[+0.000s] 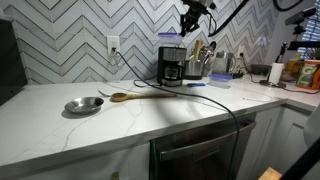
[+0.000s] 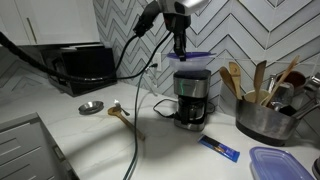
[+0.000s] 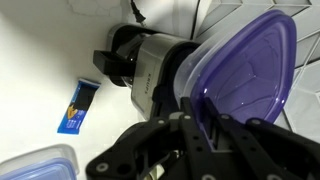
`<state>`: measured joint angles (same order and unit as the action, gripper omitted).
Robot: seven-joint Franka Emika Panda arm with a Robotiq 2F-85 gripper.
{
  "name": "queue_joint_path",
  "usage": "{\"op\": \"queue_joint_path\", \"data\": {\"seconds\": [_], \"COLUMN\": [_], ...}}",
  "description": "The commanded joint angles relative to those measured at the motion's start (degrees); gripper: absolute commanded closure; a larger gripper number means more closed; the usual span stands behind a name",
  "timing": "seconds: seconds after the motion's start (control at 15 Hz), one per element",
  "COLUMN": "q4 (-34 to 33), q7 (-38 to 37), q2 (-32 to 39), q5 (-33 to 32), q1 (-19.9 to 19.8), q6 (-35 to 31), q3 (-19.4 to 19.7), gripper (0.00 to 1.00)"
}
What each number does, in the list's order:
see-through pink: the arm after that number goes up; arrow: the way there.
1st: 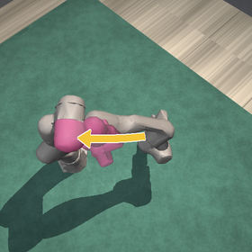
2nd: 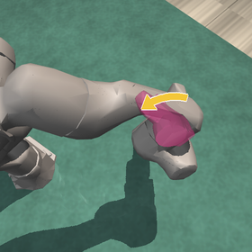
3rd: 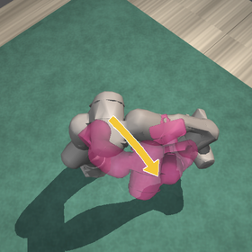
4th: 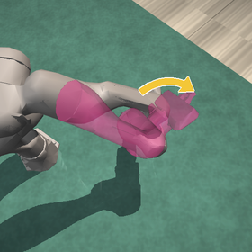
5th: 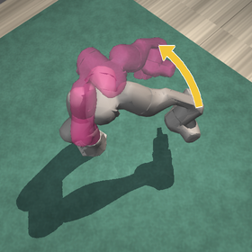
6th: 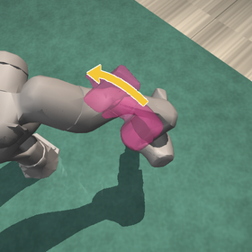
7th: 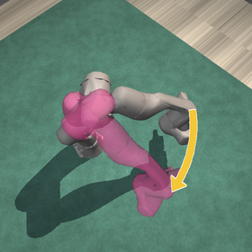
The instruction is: Pick up the clear lunch box on the left and put it on top of the coffee machine
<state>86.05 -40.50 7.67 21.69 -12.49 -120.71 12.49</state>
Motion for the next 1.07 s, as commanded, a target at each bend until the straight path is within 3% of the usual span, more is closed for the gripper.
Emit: {"op": "queue_joint_path", "data": {"seconds": [0.0, 0.93, 1.0], "q4": [2.5, 1.9, 1.8], "q7": [-0.9, -2.2, -2.2], "q2": [-0.9, 1.3, 1.3], "q5": [1.9, 2.2, 2.2], "q1": [-0.9, -1.3, -1.3], "q6": [-1.8, -4.2, -4.6], "q3": [0.3, 0.2, 0.2], "gripper": [0.96, 0.96, 0.92]}}
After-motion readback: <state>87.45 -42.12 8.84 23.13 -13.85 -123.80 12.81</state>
